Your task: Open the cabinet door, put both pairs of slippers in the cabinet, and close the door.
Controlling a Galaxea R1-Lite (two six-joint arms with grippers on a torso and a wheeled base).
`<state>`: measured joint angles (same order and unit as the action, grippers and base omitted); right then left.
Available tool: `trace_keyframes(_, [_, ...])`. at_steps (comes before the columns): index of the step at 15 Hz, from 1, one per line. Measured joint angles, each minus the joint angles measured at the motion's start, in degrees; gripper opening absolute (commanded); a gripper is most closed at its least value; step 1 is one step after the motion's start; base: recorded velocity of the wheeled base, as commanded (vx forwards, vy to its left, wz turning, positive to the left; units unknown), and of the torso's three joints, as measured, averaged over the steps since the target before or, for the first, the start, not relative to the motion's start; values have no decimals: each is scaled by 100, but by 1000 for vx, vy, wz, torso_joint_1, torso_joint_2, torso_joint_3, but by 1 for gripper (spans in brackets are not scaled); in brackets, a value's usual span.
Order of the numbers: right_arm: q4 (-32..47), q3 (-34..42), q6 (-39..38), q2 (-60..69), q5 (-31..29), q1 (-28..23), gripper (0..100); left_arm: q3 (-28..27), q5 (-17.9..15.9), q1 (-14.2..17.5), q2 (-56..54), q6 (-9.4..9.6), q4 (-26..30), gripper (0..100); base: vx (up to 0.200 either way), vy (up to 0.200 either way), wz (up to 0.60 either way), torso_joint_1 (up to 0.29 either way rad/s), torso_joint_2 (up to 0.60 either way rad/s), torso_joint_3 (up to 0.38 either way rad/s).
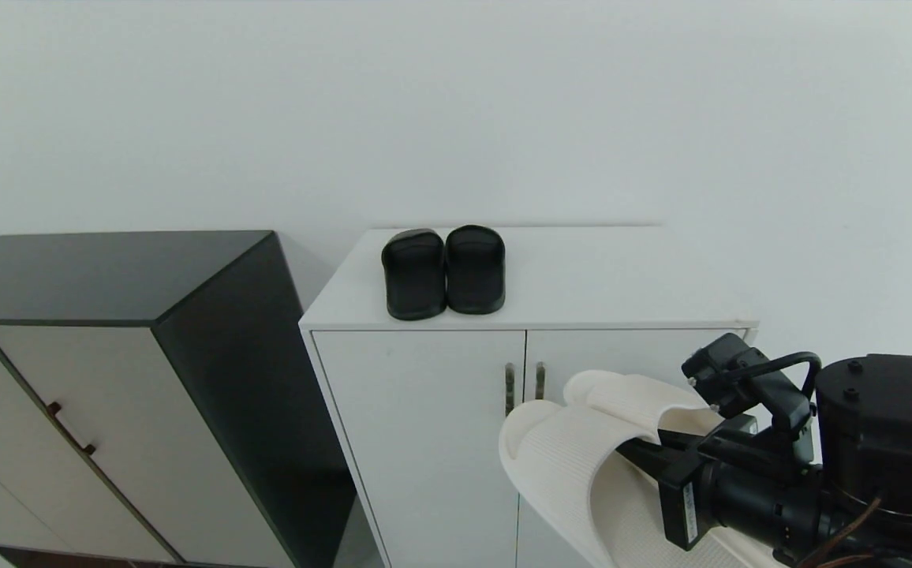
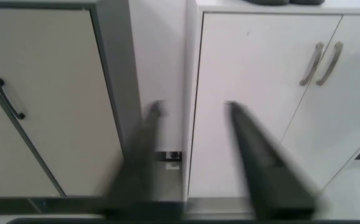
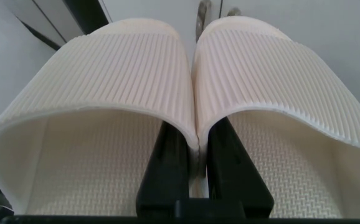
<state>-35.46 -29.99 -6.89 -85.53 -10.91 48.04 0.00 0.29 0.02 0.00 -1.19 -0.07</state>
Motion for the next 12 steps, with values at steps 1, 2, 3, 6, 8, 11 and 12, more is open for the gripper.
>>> trace_keyframes(1, [-4, 22, 11, -5, -1, 0, 0, 0, 2, 2, 0, 9, 0, 100, 0, 0, 0, -212, 544, 310])
trace_keyframes(2, [0, 50, 13, -7, 0, 5, 0, 0, 0, 5, 0, 24, 0, 100, 0, 0, 0, -212, 525, 310])
trace_keyframes(3, [-1, 55, 9, -11, 18, 2, 0, 0, 2, 7, 0, 27, -2, 100, 0, 0, 0, -193, 510, 310])
trace_keyframes(6, [-1, 69, 11, -16, 44, 7, 0, 0, 4, 5, 0, 27, 2, 100, 0, 0, 0, -186, 507, 321])
trace_keyframes(8, [-1, 116, 7, -22, 46, 38, 0, 0, 4, 0, 0, 30, 0, 100, 0, 0, 0, -171, 483, 317])
trace_keyframes(11, [-48, 262, 11, -17, 54, 44, 0, 0, 6, 5, 0, 90, 0, 100, 0, 0, 0, -155, 483, 325])
trace_keyframes(12, [-184, 290, 11, -17, 54, 46, 0, 0, 22, 5, 0, 110, 0, 100, 0, 0, 0, -134, 466, 334])
